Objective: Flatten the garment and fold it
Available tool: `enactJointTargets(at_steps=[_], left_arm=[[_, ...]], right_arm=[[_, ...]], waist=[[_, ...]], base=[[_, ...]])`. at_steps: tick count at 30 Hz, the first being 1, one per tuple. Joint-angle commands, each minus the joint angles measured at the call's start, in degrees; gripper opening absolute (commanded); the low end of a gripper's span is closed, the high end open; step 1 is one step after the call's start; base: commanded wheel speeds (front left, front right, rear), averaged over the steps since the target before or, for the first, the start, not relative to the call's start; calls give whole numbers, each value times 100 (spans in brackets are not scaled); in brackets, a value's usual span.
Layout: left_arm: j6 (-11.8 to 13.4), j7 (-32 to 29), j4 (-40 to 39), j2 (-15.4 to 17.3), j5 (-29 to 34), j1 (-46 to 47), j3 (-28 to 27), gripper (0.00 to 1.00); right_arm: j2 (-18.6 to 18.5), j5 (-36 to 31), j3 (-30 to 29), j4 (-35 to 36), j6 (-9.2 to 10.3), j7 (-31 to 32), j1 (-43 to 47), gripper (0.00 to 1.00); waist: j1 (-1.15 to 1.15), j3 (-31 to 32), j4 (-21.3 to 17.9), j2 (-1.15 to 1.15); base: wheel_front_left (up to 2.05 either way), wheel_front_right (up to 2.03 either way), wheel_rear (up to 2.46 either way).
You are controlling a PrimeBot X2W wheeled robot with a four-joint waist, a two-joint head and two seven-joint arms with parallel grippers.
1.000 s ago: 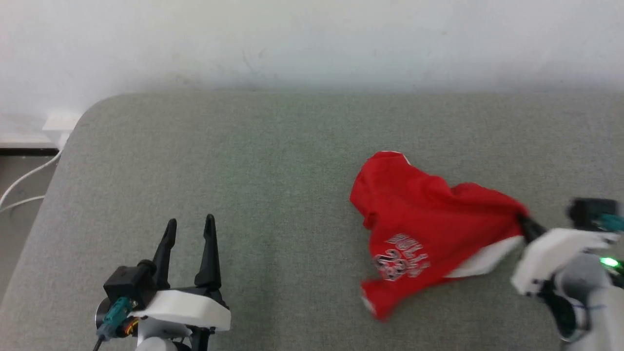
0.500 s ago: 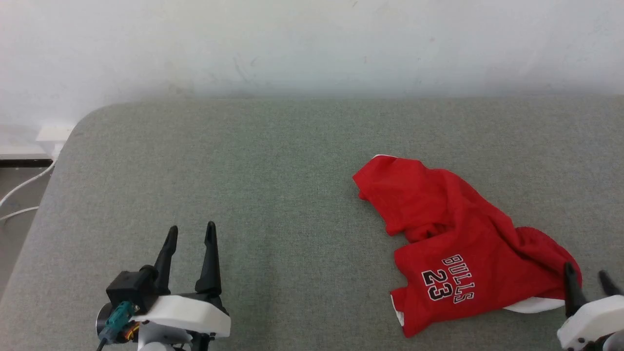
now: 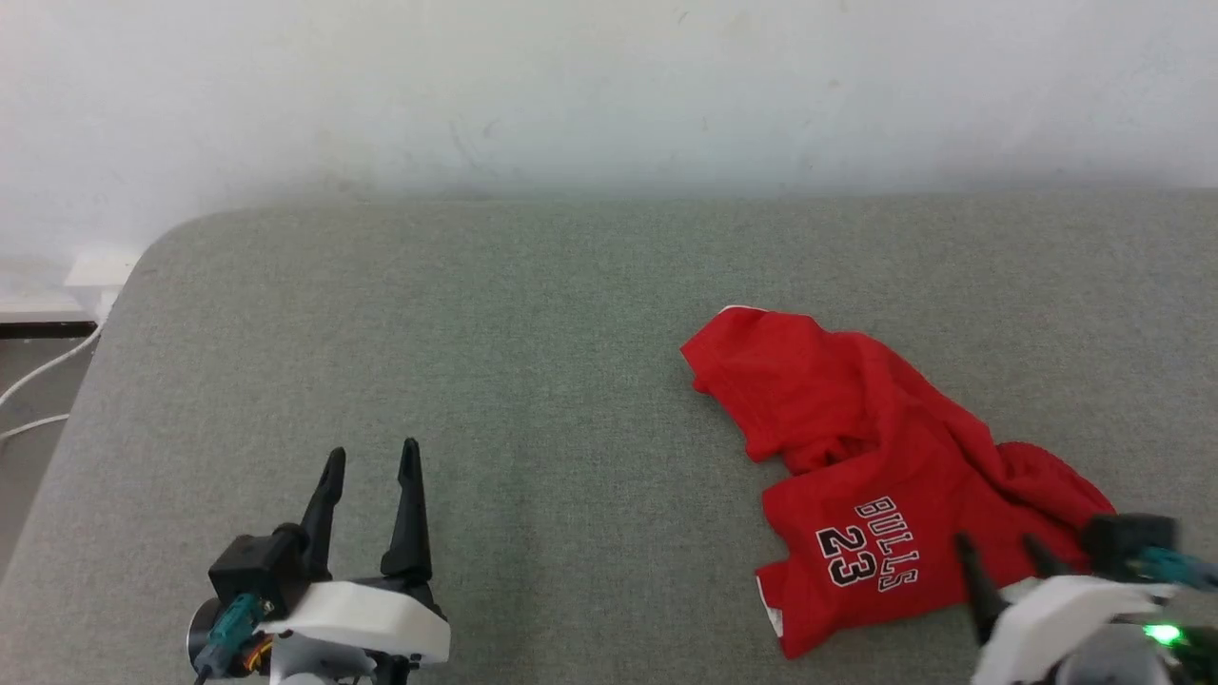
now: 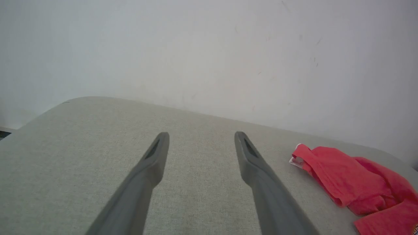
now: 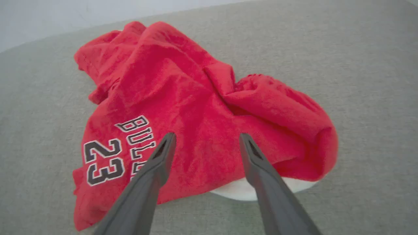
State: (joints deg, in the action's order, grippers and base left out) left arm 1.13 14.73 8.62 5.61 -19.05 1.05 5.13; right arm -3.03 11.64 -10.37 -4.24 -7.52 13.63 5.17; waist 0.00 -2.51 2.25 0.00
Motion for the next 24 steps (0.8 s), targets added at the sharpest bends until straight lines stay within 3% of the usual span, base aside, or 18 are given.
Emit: enactJointTargets(at_steps=[1, 6, 12, 13, 14, 15, 19, 24], left_arm=[[27, 27, 14, -16, 32, -71, -16, 100], [20, 27, 59, -35, 24, -19, 43, 100], [-39, 27, 172, -89, 27, 138, 187, 100], [-46, 27, 194, -98, 28, 158, 203, 100], [-53, 27, 212, -106, 26, 172, 212, 100], [-54, 27, 224, -112, 26, 180, 208, 100], [-60, 27, 238, -123, 32, 182, 195, 100], [-69, 27, 263, -95, 62, 148, 154, 100]], right_arm=[[-36, 8, 385, 139, 3, 486, 13, 100], [-395, 339, 1259, -72, 3, 1448, -393, 100], [-581, 856, 1791, -1216, 3, 1924, -913, 100], [-607, 906, 1885, -1407, 3, 2005, -965, 63], [-591, 1011, 1971, -1569, 3, 2079, -1004, 37], [-558, 1142, 2053, -1704, 3, 2147, -1039, 0], [-484, 1476, 2350, -1881, 3, 2255, -1137, 0], [-307, 1830, 2822, -1454, 3, 1438, -1535, 0]], waist=[[0, -8, -27, 0], [0, -77, -54, 0], [0, -160, 97, 0], [0, -160, 125, 0], [0, -156, 151, 0], [0, -150, 165, 0], [0, -115, 202, 0], [0, -44, 153, 0]], base=[[0, 0, 0], [0, 0, 0], [0, 0, 0], [0, 0, 0], [0, 0, 0], [0, 0, 0], [0, 0, 0], [0, 0, 0]])
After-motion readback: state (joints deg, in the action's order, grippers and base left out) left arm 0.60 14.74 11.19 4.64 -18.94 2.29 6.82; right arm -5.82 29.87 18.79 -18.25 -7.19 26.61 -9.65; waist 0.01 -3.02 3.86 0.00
